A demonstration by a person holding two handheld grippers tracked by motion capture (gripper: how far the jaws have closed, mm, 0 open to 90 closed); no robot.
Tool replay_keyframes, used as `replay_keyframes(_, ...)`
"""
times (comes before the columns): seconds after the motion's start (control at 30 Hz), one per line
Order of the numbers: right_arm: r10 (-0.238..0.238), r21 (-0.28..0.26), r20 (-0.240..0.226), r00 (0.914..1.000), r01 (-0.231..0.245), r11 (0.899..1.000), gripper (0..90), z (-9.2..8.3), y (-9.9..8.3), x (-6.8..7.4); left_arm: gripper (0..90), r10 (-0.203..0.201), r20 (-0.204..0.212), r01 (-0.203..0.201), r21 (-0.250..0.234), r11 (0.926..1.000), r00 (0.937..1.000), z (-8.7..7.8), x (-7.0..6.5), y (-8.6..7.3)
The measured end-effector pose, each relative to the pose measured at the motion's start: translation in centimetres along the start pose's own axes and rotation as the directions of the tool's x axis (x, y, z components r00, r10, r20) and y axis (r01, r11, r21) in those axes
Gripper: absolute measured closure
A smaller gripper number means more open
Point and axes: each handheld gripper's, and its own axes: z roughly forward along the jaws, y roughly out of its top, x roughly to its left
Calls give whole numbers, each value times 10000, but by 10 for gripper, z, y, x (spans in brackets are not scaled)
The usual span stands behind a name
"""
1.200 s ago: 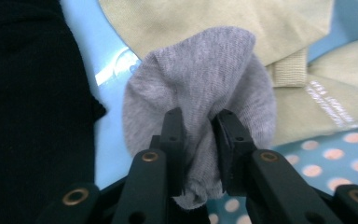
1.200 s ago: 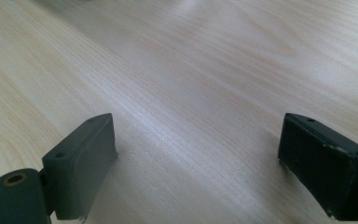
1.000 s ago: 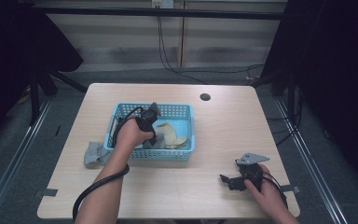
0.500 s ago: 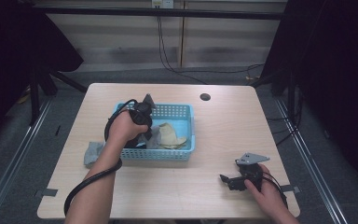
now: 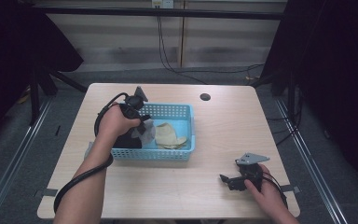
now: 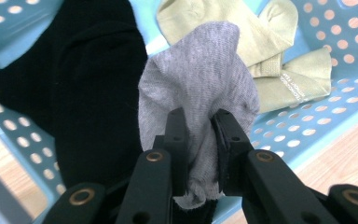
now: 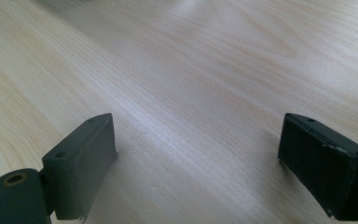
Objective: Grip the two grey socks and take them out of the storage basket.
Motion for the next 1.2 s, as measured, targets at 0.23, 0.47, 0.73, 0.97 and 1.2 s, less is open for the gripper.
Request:
replay_keyframes(0.23, -3, -4, 0, 10000, 3, 10000, 106, 0, 0, 0, 772, -170, -49, 169, -229, 9996, 9998, -14, 6, -3)
replay_keyframes(0.47, 0, 0, 0, 10000, 0, 10000, 106, 0, 0, 0, 772, -322, -121, 317, -401, 9987, 9994, -28, 12, -7)
replay_keyframes(0.73, 7, 1, 0, 10000, -7, 10000, 106, 0, 0, 0, 770, -507, -194, 497, -449, 9978, 9985, -45, 19, -13)
replay_keyframes(0.97, 8, 7, 0, 10000, -8, 10000, 106, 0, 0, 0, 769, -773, -263, 757, -587, 9954, 9967, -56, 28, -22)
replay_keyframes(1.2, -5, -2, 2, 10000, 5, 10000, 106, 0, 0, 0, 770, -916, -387, 889, -662, 9938, 9950, -67, 36, -30)
